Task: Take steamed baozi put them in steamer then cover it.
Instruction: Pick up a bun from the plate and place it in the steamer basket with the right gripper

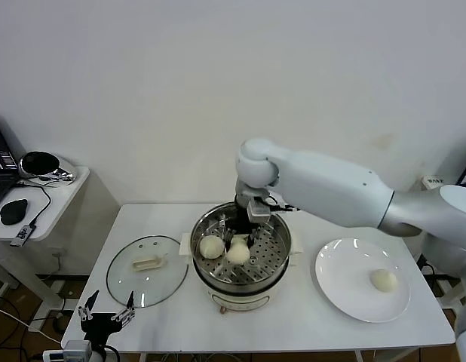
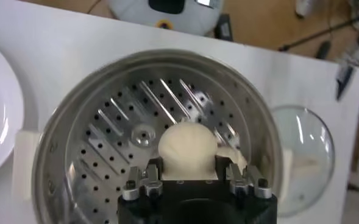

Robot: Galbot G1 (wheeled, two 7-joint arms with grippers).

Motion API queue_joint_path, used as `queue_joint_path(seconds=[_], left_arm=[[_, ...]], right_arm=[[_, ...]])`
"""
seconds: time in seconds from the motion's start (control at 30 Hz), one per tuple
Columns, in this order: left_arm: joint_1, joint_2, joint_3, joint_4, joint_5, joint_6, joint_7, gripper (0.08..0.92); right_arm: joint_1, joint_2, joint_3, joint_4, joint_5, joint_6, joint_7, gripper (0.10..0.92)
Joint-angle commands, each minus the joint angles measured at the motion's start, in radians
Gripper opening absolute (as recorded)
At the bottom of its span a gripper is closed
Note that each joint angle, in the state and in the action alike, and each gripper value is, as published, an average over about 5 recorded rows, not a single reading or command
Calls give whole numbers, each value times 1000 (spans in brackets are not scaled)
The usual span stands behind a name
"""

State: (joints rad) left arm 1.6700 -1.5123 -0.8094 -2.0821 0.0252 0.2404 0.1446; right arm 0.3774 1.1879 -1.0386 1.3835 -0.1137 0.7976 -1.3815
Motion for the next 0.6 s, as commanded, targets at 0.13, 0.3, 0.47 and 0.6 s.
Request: queue_joint_path(seconds=[0.13, 0.3, 0.47, 0.6], left_arm=[[-7, -1, 3, 9, 0, 1, 1, 823], [-8, -3, 7, 12, 0, 0, 1, 823], [-6, -2, 6, 13, 0, 0, 3, 823], [-7, -1, 5, 16, -2, -1, 4, 823]], right_arm=[[-25, -14, -36, 65, -14, 30, 1, 539], [-43, -16, -37, 45, -12, 30, 1, 543], [-53, -3, -34, 15, -18, 30, 1, 543], [-57, 10, -29, -7, -21, 30, 3, 543]])
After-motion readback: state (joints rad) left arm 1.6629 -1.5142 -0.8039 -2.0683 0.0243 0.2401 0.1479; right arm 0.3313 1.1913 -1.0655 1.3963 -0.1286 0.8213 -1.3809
